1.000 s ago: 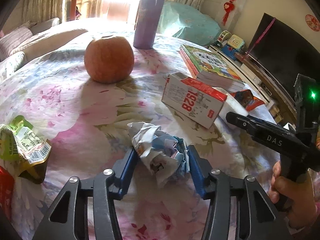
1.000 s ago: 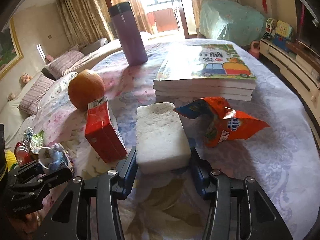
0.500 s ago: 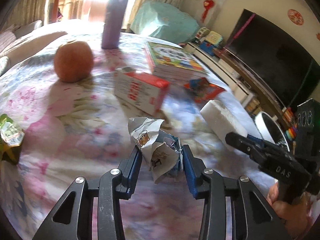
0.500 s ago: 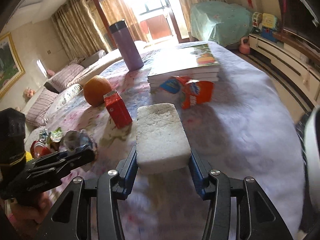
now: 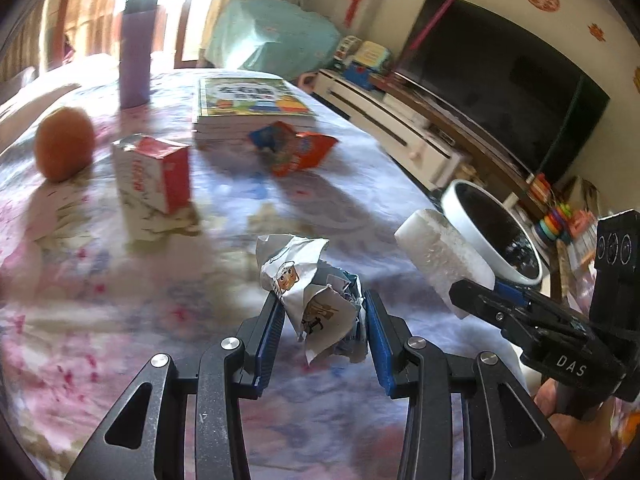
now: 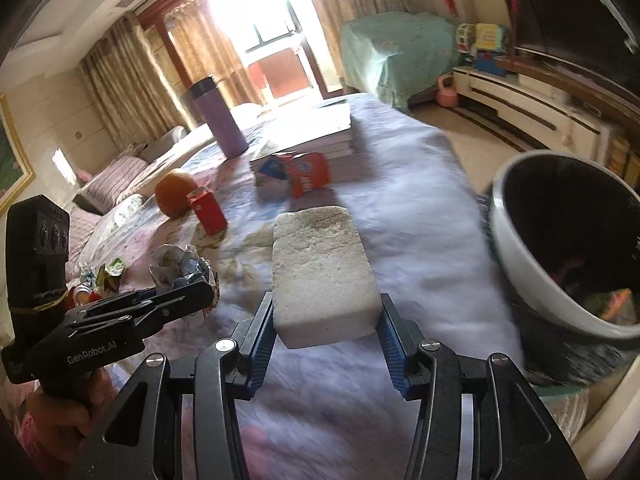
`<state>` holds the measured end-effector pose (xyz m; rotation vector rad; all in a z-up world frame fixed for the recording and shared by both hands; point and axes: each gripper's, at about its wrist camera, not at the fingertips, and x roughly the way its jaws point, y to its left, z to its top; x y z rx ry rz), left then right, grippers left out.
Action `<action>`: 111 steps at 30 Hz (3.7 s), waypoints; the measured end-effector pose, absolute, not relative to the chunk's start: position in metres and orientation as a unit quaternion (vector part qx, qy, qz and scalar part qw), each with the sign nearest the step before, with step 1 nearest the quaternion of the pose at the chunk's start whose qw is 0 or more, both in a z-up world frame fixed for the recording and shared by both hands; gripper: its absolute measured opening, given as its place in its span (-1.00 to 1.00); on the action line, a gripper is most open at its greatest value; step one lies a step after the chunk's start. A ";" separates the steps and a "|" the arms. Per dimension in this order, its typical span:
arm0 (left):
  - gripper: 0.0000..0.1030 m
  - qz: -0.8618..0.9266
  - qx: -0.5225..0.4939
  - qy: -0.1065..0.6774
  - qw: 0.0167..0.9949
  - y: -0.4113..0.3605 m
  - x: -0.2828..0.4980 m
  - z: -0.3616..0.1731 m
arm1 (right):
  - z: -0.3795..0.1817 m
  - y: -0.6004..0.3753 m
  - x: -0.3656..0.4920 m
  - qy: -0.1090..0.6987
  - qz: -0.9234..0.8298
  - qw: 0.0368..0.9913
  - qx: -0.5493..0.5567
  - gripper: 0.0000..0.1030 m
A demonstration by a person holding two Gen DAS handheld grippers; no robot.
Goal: Collect trash
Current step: 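Carry the foil wrapper and foam block over the bin with both tools, then open both tools to drop the wrapper and foam block into the bin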
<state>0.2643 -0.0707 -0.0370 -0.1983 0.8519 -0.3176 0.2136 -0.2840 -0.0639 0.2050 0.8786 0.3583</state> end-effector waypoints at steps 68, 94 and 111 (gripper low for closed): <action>-0.23 -0.273 0.007 0.401 0.874 -0.273 0.337 -0.018 | -0.042 -0.467 0.193 0.381 0.017 0.914 0.140 -0.04; -0.04 -0.270 0.017 0.422 0.865 -0.307 0.385 -0.033 | -0.046 -0.479 0.228 0.403 0.015 0.906 0.125 0.02; 0.29 -0.248 -0.012 0.419 0.874 -0.265 0.351 -0.039 | -0.038 -0.476 0.209 0.379 0.018 0.911 0.161 0.54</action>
